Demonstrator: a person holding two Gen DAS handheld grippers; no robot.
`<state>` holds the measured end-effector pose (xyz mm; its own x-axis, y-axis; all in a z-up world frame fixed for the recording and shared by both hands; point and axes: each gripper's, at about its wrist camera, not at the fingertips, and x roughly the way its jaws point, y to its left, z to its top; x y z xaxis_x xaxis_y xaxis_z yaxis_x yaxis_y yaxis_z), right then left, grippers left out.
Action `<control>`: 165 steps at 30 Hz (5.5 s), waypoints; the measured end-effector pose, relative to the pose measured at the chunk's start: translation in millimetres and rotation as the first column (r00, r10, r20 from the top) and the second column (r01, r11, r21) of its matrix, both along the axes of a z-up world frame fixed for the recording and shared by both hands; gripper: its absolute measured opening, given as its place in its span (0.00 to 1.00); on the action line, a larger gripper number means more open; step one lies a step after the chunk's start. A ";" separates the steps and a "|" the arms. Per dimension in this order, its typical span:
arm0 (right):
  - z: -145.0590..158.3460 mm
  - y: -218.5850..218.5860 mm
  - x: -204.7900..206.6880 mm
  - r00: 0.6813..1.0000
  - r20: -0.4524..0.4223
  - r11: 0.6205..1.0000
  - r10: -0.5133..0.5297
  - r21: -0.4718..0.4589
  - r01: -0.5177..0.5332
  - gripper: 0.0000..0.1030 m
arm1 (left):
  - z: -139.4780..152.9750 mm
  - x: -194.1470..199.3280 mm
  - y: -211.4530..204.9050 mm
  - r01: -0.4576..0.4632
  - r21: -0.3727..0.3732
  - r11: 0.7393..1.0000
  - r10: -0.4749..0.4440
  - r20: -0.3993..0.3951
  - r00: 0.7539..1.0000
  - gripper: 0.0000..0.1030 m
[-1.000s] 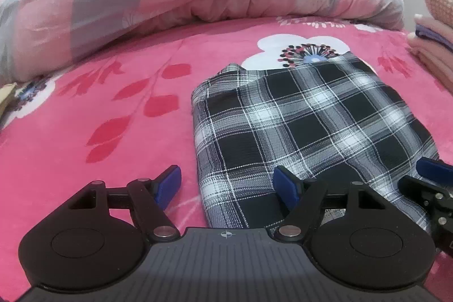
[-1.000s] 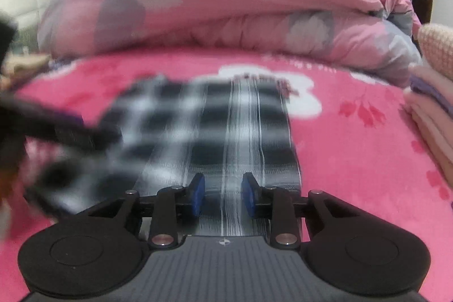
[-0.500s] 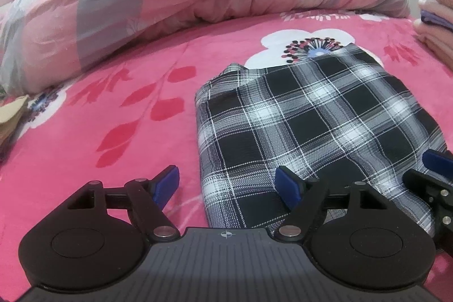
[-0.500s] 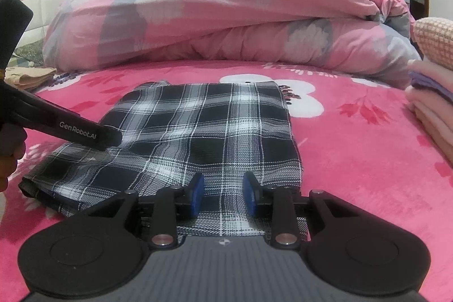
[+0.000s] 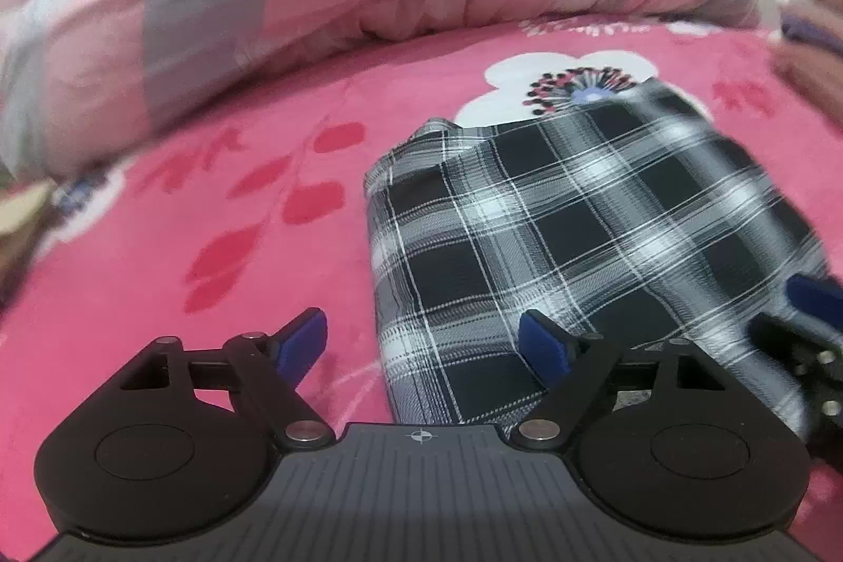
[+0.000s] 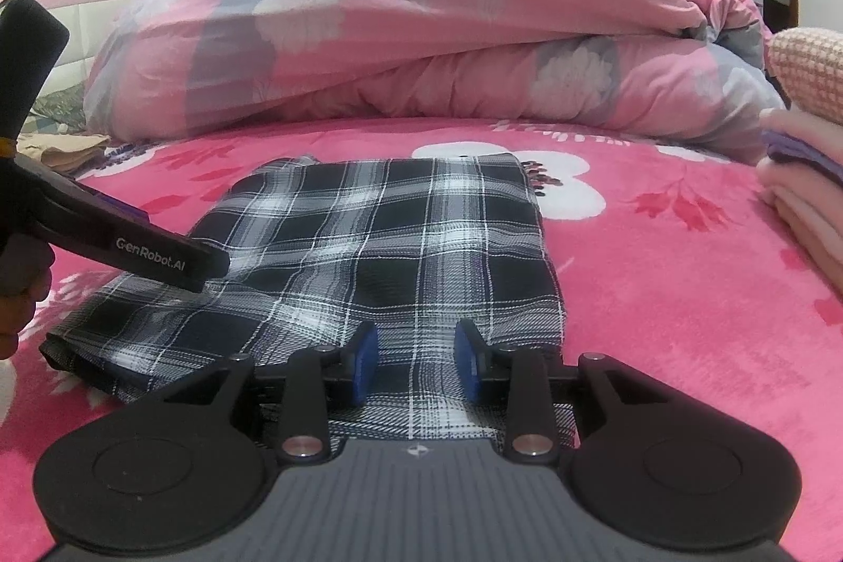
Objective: Fold clothes
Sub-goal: 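Grasp the folded plaid shirt with both grippers and lift it off the bed, then carry the plaid shirt with both grippers toward the stack of folded clothes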
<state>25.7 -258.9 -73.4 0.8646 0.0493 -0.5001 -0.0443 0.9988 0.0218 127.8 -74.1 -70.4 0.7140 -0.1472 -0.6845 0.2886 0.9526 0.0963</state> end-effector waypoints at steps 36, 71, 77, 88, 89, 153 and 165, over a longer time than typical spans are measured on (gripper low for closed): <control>-28.0 -128.7 183.8 0.867 -0.204 0.682 0.455 0.706 -0.192 0.32 | -31.7 91.4 52.4 0.177 -0.575 0.798 -0.276 -0.088 0.957 0.23; 206.0 -308.5 -271.6 0.927 0.271 0.937 -0.259 0.301 0.174 0.28 | 152.2 -145.5 -255.6 0.707 -0.623 0.335 -0.722 0.313 0.618 0.13; 215.2 -381.5 -290.9 0.911 0.176 0.918 -0.372 0.215 0.334 0.28 | 119.9 -141.3 -342.8 0.673 -0.686 0.275 -0.787 0.241 0.568 0.13; 157.7 -489.6 -183.1 0.937 -0.042 0.927 -0.346 0.140 0.348 0.28 | 41.0 -76.6 -445.0 0.571 -0.710 0.411 -0.766 0.071 0.639 0.13; 148.7 -495.1 -171.6 0.940 -0.068 0.929 -0.335 0.144 0.341 0.28 | 34.0 -68.6 -450.0 0.563 -0.707 0.428 -0.760 0.055 0.647 0.13; 100.2 -523.1 -185.7 0.815 -0.076 0.799 -0.575 0.163 0.579 0.16 | 1.7 -58.3 -499.3 0.698 -0.350 0.625 -0.691 0.169 0.703 0.53; 77.7 -463.4 -281.4 0.684 -0.035 0.681 -0.728 0.077 0.728 0.16 | 5.7 -112.9 -506.3 0.802 -0.177 0.571 -0.803 0.083 0.590 0.61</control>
<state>-255.7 -722.3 4.3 0.6438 -0.5571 -0.5246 0.6965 0.7105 0.1002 14.9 -580.4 -64.8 0.2386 -0.7747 -0.5856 0.9433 0.3283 -0.0500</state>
